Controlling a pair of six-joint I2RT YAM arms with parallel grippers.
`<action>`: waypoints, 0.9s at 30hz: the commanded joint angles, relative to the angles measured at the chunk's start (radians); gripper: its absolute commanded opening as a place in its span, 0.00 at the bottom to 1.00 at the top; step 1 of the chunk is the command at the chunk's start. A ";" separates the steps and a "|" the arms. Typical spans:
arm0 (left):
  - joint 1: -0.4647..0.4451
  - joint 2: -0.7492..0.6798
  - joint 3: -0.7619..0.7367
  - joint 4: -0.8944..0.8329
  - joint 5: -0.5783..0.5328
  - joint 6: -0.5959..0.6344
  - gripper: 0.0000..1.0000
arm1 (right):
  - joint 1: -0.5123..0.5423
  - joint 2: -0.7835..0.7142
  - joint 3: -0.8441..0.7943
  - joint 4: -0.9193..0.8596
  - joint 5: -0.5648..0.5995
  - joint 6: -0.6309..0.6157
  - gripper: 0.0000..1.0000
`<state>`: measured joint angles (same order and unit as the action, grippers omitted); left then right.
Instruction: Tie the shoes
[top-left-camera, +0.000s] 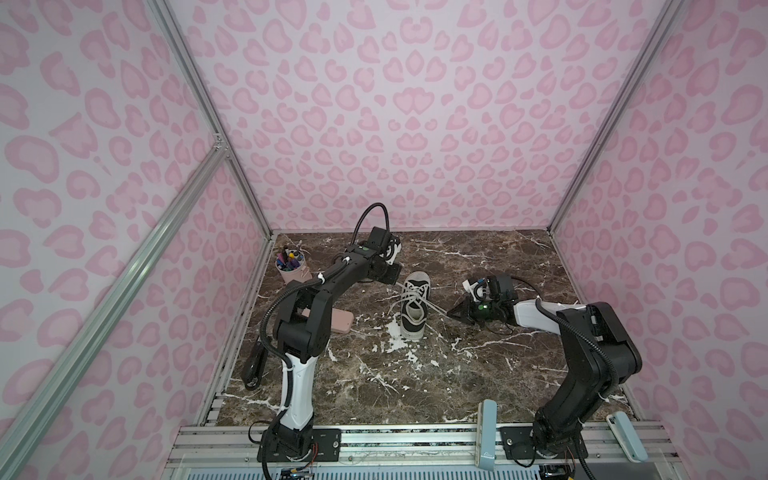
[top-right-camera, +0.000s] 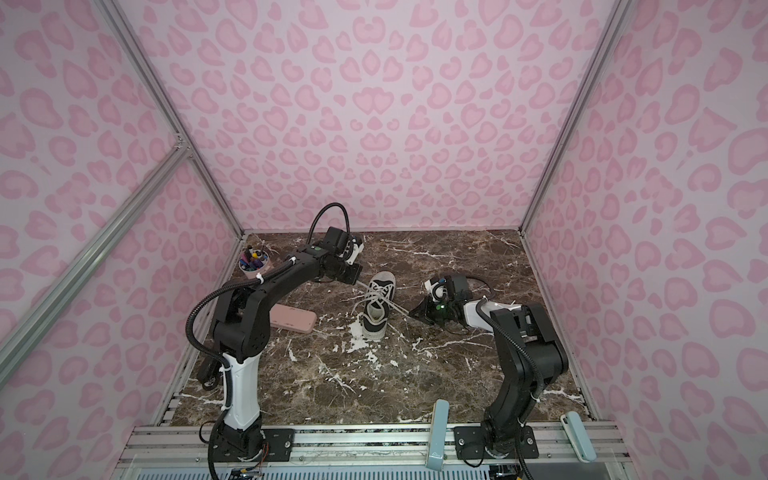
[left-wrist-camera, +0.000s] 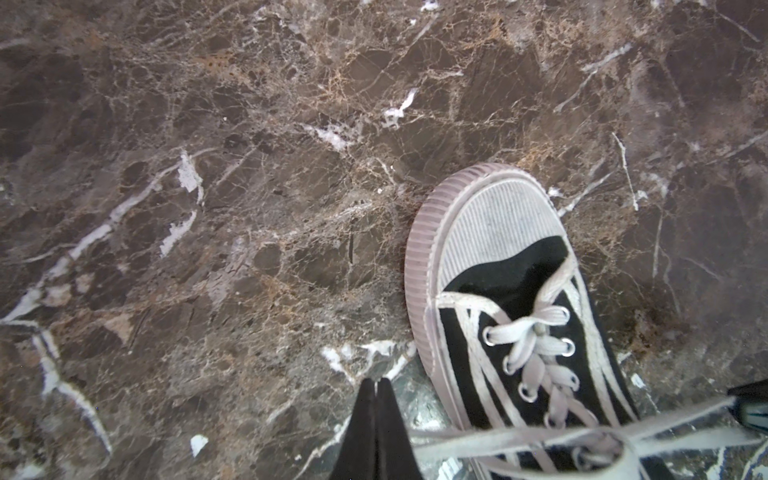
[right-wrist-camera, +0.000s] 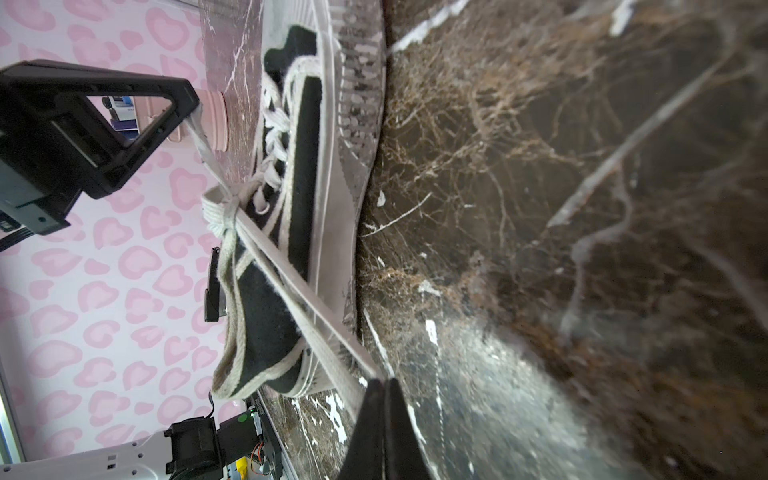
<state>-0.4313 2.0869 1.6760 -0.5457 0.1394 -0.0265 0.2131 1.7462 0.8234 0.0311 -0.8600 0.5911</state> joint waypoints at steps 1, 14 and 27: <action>0.016 -0.011 -0.002 0.020 -0.058 -0.008 0.04 | -0.006 0.007 -0.001 -0.046 0.030 -0.013 0.00; 0.029 -0.017 -0.009 0.018 -0.066 -0.016 0.04 | -0.026 0.018 -0.011 -0.036 0.028 -0.011 0.00; 0.037 -0.031 -0.028 0.029 -0.061 -0.026 0.04 | -0.033 0.035 -0.022 -0.017 0.013 -0.007 0.00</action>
<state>-0.4068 2.0750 1.6539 -0.5480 0.1600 -0.0525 0.1833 1.7668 0.8078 0.0517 -0.8726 0.5838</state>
